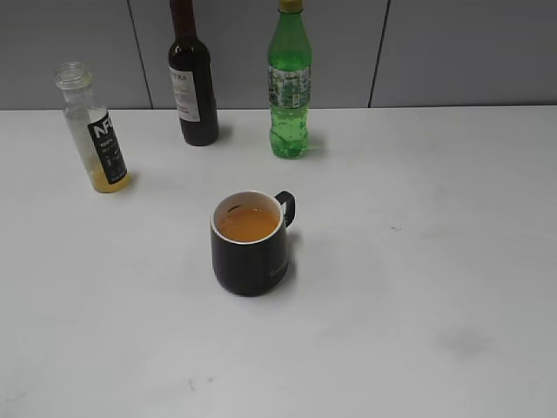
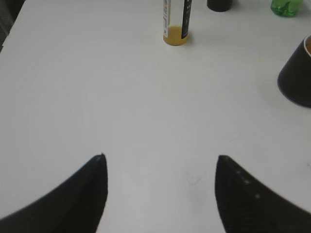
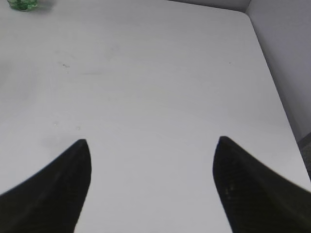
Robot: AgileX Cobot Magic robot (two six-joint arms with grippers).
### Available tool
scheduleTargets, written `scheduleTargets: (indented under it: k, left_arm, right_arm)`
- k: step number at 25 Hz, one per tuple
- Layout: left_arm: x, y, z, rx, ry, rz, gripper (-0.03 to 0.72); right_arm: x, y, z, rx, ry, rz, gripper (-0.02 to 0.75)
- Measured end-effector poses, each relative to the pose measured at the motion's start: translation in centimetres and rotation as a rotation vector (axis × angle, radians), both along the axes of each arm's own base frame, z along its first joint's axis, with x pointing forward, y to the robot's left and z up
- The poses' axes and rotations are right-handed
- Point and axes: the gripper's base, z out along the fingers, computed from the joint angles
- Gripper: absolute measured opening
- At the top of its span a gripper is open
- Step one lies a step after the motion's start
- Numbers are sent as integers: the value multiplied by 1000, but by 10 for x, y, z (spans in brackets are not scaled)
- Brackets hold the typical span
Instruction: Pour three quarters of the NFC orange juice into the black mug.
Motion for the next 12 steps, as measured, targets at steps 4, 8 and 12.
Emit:
scheduleTargets:
  k: [4,8,12]
  left_arm:
    - [0,0,0,0,-4,0,488]
    - [-7,0,0,-4,-47,28,473]
    - [-8,0,0,-3,-56,72,471]
  right_arm:
    - [0,0,0,0,0,0,593]
    - [0,0,0,0,0,0,593]
    - [0,0,0,0,0,0,593]
